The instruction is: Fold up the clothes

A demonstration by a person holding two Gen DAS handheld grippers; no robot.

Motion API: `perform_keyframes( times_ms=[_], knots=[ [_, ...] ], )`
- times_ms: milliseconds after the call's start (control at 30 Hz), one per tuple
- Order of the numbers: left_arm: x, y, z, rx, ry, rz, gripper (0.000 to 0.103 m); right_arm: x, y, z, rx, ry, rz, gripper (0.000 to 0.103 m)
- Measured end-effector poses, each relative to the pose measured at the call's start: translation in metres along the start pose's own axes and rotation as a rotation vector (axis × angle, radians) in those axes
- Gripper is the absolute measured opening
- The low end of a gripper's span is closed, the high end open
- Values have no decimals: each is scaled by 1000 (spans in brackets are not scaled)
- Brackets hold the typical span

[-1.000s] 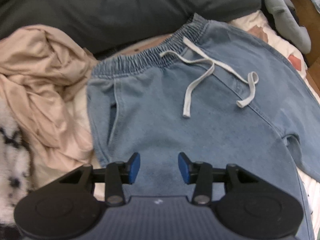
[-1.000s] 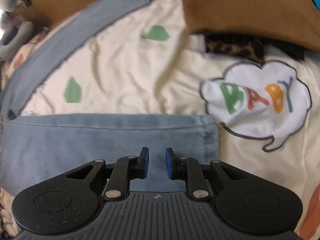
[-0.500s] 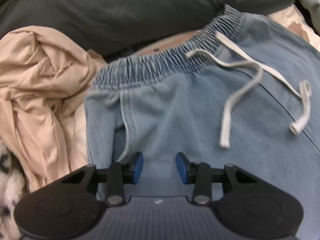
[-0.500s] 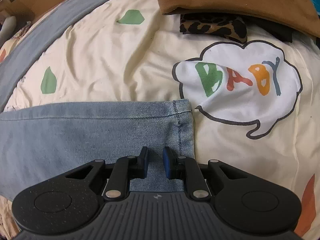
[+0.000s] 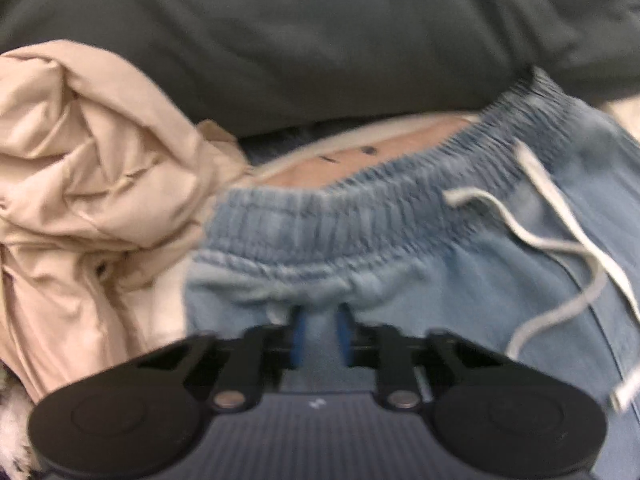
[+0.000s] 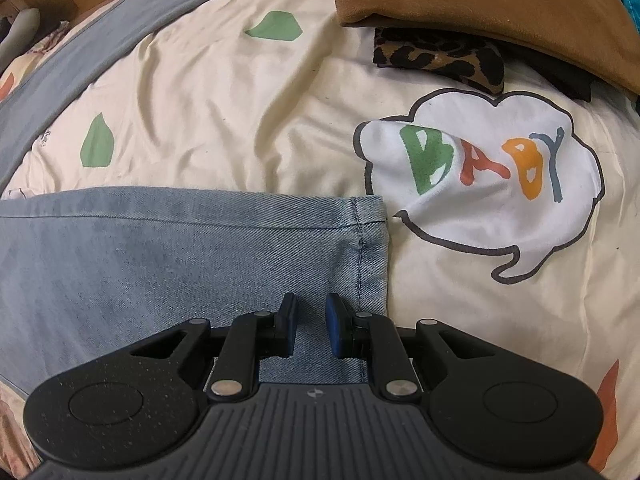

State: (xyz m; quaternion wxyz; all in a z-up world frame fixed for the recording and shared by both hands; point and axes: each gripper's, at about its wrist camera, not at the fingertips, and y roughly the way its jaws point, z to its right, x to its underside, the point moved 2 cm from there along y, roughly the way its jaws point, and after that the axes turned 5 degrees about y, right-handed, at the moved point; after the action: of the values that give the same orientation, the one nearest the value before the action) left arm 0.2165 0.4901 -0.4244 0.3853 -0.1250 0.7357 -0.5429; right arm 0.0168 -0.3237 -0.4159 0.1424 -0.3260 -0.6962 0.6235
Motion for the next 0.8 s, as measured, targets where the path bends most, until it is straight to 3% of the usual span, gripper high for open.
perform_keyframes(
  times_ms=[167,200,267,367,533,800],
  knots=[
    [-6,-7,-1,-19,24,-35,10,1,-1,1,1,10,0,22],
    [-6,-11,0,-24,30,-41,12,1,-2,0,4,11,-1,22],
    [-5,-24,1,-37,36,-36,32,1,-3,0,7,12,-3,22],
    [-6,-47,9,-41,87,-3,35,-1,-4,2,3,32,-2,22],
    [-16,-78,31,35,99,45,35,-1,-1,5,-10,49,0,23],
    [-53,-99,99,179,144,157,37,1,3,13,-62,68,4,22]
  ],
)
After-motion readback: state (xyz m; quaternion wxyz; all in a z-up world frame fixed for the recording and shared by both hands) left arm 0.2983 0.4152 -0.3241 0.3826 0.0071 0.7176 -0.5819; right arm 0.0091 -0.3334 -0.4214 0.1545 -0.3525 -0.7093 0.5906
